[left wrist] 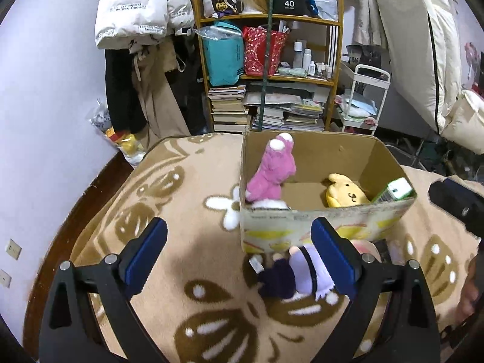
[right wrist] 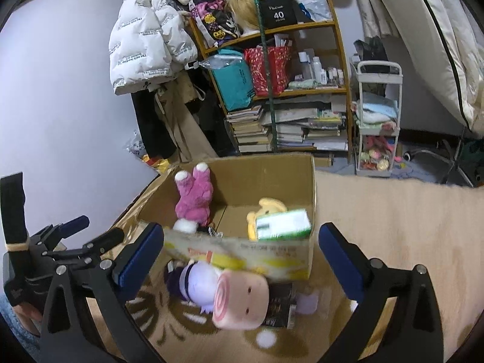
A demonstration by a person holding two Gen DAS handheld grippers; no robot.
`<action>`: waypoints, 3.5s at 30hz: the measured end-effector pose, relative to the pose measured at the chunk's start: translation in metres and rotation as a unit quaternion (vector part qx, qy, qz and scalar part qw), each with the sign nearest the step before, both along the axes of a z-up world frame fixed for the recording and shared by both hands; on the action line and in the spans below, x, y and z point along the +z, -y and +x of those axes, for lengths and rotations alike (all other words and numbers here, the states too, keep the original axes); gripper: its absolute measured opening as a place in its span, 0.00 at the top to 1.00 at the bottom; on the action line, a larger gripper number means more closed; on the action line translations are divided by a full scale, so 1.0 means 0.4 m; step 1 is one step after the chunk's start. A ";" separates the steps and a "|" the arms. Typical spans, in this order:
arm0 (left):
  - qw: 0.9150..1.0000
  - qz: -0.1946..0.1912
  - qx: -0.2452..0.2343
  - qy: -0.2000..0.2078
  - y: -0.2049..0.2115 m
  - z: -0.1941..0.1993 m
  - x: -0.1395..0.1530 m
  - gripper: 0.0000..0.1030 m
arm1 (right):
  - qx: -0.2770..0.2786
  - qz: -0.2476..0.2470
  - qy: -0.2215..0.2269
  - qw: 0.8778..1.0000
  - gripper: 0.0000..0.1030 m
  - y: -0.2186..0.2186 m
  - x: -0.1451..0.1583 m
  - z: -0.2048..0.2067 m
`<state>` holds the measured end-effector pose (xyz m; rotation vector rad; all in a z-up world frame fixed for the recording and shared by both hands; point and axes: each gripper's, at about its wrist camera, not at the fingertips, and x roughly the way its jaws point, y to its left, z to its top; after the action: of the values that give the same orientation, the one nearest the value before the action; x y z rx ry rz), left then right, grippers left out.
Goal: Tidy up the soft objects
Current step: 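Open both grippers to drop the bear and tissue pack into the box, then move both grippers down toward the purple doll and pink swirl cushion, then grasp the purple-clad doll with the left gripper while the right grasps the pink swirl cushion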
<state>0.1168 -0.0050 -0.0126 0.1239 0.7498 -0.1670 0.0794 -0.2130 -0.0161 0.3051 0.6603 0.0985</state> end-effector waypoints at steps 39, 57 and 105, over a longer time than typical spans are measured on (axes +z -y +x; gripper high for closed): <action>0.998 -0.025 0.011 -0.060 0.008 0.002 -0.073 0.08 | 0.007 -0.083 -0.027 0.996 0.00 -0.077 -0.074 -0.021; 0.986 -0.072 -0.002 -0.151 0.028 0.114 -0.184 0.08 | 0.033 -0.091 -0.099 0.990 0.04 -0.097 -0.172 0.058; 0.970 -0.040 -0.047 -0.233 0.181 0.118 -0.349 0.07 | 0.072 -0.133 -0.166 0.974 0.51 -0.161 -0.281 0.044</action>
<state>0.1639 -0.0774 -0.1523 0.0425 1.2059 -0.3232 0.0970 -0.1486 -0.1287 0.0131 1.0176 0.0972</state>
